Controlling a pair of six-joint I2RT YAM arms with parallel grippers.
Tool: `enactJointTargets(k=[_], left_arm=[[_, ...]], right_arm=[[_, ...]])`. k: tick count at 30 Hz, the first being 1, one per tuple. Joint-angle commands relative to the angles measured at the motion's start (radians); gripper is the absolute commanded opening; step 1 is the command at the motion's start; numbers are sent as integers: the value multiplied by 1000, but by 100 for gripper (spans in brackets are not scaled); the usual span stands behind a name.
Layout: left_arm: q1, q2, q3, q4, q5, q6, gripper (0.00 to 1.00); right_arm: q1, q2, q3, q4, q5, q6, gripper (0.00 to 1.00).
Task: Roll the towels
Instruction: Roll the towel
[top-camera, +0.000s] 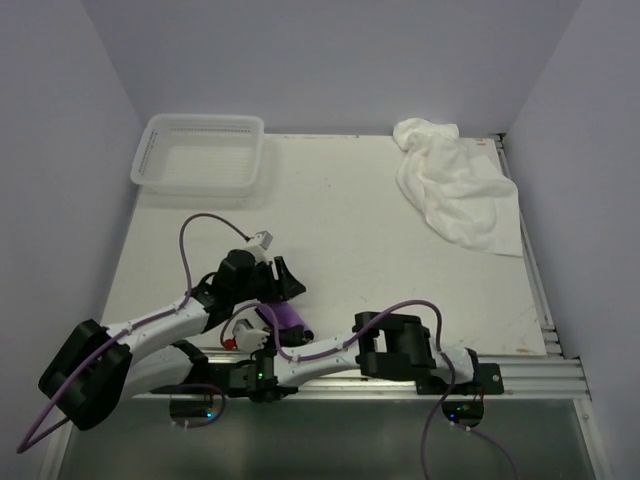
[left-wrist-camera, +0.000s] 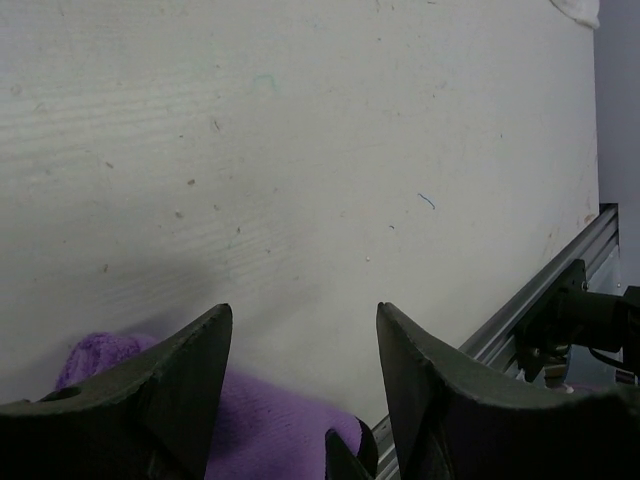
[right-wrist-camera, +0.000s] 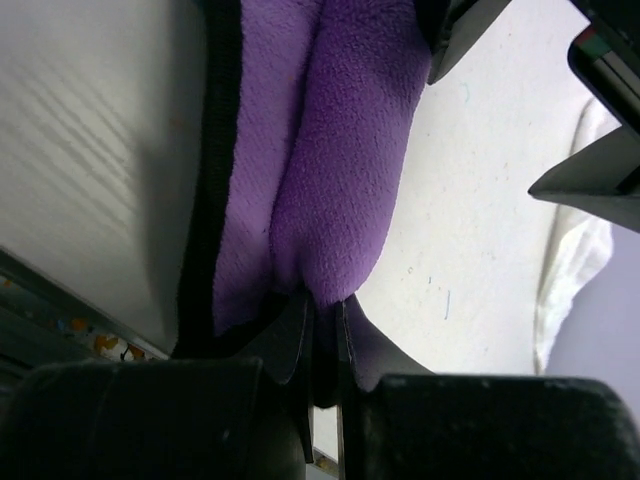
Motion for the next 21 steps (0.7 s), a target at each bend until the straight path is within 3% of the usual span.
enactJointTargets(k=[1, 17, 21], left_arm=[[-4, -59, -37, 47, 31, -50, 64], [-16, -122, -251, 145, -3, -172, 64], [-22, -46, -235, 60, -70, -159, 64]], right_arm=[[26, 86, 69, -70, -49, -57, 0], [41, 137, 120, -104, -65, -82, 0], [41, 76, 74, -56, -72, -71, 8]])
